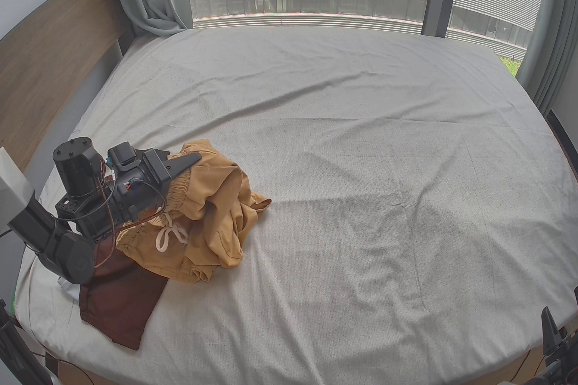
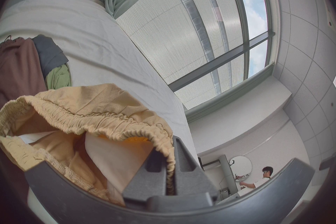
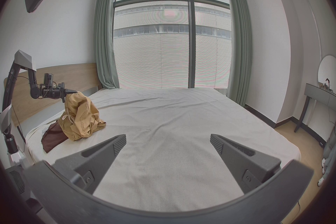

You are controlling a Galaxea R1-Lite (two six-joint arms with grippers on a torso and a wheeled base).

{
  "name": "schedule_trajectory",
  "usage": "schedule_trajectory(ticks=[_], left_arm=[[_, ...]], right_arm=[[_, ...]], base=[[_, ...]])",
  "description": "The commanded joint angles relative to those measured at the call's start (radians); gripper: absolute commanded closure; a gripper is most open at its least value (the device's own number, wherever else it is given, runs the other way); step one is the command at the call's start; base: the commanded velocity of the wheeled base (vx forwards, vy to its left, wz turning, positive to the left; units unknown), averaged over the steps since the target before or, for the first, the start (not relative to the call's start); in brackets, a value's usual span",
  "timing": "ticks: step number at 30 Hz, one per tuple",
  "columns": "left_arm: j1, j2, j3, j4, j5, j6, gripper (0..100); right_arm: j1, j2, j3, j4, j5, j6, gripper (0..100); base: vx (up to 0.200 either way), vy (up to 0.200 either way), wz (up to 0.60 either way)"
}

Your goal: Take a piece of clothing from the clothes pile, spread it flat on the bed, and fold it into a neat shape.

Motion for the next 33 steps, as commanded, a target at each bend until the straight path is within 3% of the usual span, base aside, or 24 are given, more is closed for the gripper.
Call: schedule_trajectory(ticks=[1, 8, 14, 23, 33], left_arm=[[-0.046, -0.001, 0.005, -0.024, 0.063, -0.035, 100], [-0.106, -0.013, 0.021, -0.017, 0.079, -0.06, 100], [-0.142, -0.03, 0.019, -0.024, 0.088, -0.138, 100], [-0.216, -0.041, -0.038, -0.029, 0.197, -0.261, 100], [-0.333, -0.13, -0.052, -0.015, 0.212, -0.334, 100]], right_arm=[[0.0, -0.016, 0.015, 0.0, 0.0, 0.0, 0], [0.0, -0.016, 0.015, 0.0, 0.0, 0.0, 0], [0.0, -0.016, 0.015, 0.0, 0.0, 0.0, 0], [0.0, -0.016, 0.015, 0.0, 0.0, 0.0, 0], [0.0, -0.016, 0.015, 0.0, 0.0, 0.0, 0]], base=[[0.0, 0.0, 0.0], [0.0, 0.0, 0.0], [0.0, 0.0, 0.0], [0.0, 0.0, 0.0], [0.0, 0.0, 0.0]])
